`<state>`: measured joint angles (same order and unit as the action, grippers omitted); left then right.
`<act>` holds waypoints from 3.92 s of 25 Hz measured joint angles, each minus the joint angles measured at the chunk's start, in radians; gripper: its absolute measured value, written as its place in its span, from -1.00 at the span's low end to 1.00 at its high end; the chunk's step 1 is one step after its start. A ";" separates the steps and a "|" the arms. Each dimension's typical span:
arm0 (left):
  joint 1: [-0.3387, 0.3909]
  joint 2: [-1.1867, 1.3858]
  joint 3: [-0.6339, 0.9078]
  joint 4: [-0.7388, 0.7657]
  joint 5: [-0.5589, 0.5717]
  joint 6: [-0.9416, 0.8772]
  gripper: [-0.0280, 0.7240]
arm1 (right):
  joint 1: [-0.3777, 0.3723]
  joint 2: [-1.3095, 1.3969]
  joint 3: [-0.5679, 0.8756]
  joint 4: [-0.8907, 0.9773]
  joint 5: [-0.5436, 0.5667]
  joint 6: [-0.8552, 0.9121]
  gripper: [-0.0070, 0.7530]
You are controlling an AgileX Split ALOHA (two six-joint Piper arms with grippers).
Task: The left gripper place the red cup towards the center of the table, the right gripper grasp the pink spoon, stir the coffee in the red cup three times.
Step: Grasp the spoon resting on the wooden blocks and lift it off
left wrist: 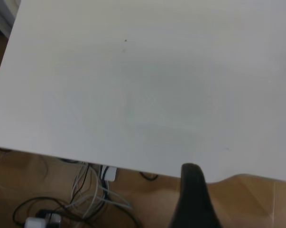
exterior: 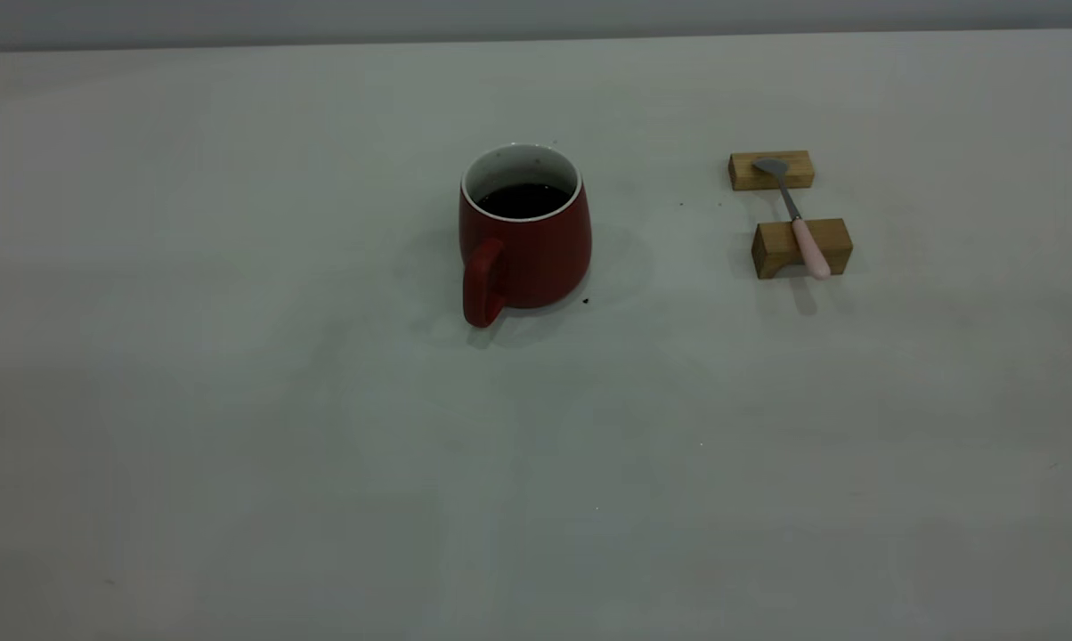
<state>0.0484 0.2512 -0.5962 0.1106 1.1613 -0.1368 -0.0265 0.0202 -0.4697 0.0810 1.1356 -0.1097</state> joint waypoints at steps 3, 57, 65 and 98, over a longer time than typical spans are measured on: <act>0.012 -0.101 0.067 -0.001 -0.004 0.002 0.65 | 0.000 0.000 0.000 0.000 0.000 0.000 -0.36; -0.039 -0.270 0.107 -0.002 -0.023 0.004 0.65 | 0.000 0.851 -0.326 0.041 -0.156 0.018 0.88; -0.039 -0.270 0.107 -0.002 -0.023 0.004 0.65 | 0.096 1.456 -0.464 0.091 -0.301 -0.060 0.91; -0.039 -0.270 0.107 -0.002 -0.023 0.004 0.65 | 0.307 2.258 -0.849 0.084 -0.587 -0.068 0.86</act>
<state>0.0093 -0.0190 -0.4889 0.1087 1.1383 -0.1328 0.2801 2.2783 -1.3183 0.1654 0.5489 -0.1781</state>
